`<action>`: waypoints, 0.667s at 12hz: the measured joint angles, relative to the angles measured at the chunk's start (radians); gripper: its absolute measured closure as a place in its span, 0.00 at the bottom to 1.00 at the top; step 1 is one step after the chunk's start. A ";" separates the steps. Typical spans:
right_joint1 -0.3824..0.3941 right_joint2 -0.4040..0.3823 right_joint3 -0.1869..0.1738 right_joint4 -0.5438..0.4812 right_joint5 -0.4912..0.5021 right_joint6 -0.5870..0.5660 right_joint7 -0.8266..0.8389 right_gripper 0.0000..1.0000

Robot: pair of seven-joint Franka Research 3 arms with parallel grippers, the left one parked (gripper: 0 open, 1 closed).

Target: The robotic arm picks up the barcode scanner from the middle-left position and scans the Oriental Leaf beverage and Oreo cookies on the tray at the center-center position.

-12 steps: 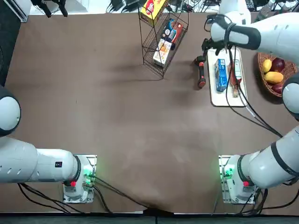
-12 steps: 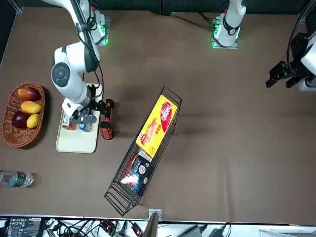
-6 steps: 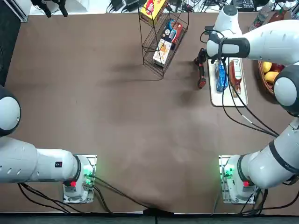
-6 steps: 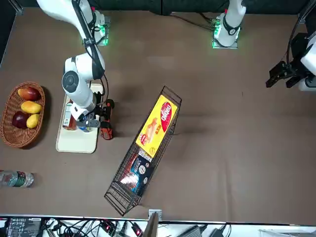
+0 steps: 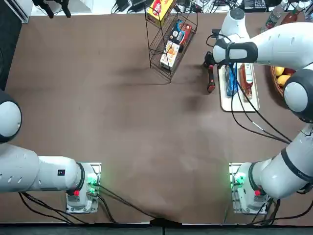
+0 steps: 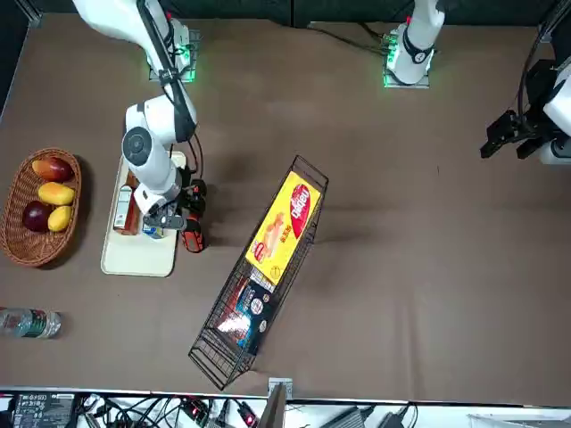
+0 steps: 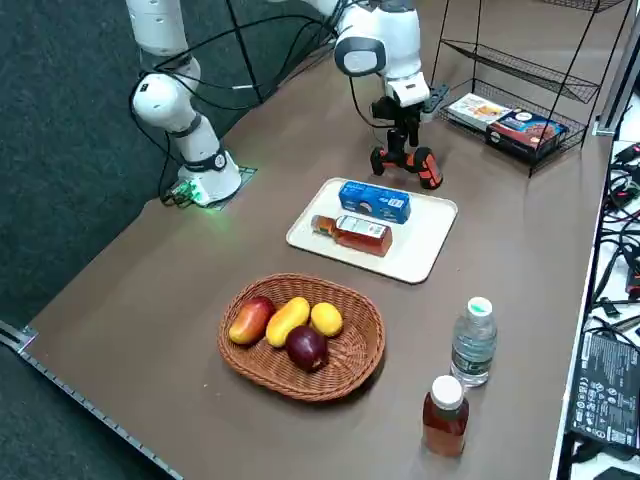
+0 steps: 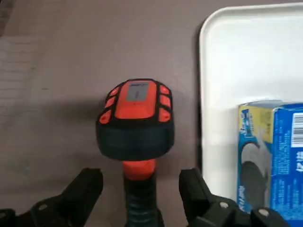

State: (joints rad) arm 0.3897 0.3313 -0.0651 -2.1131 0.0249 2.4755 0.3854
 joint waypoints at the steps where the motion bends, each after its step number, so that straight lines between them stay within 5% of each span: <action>1: 0.007 0.003 0.000 0.000 0.000 0.003 0.010 0.00; 8: 0.018 0.027 0.000 0.000 0.010 0.020 0.014 0.03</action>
State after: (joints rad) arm 0.4079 0.3581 -0.0650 -2.1136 0.0350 2.4951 0.3993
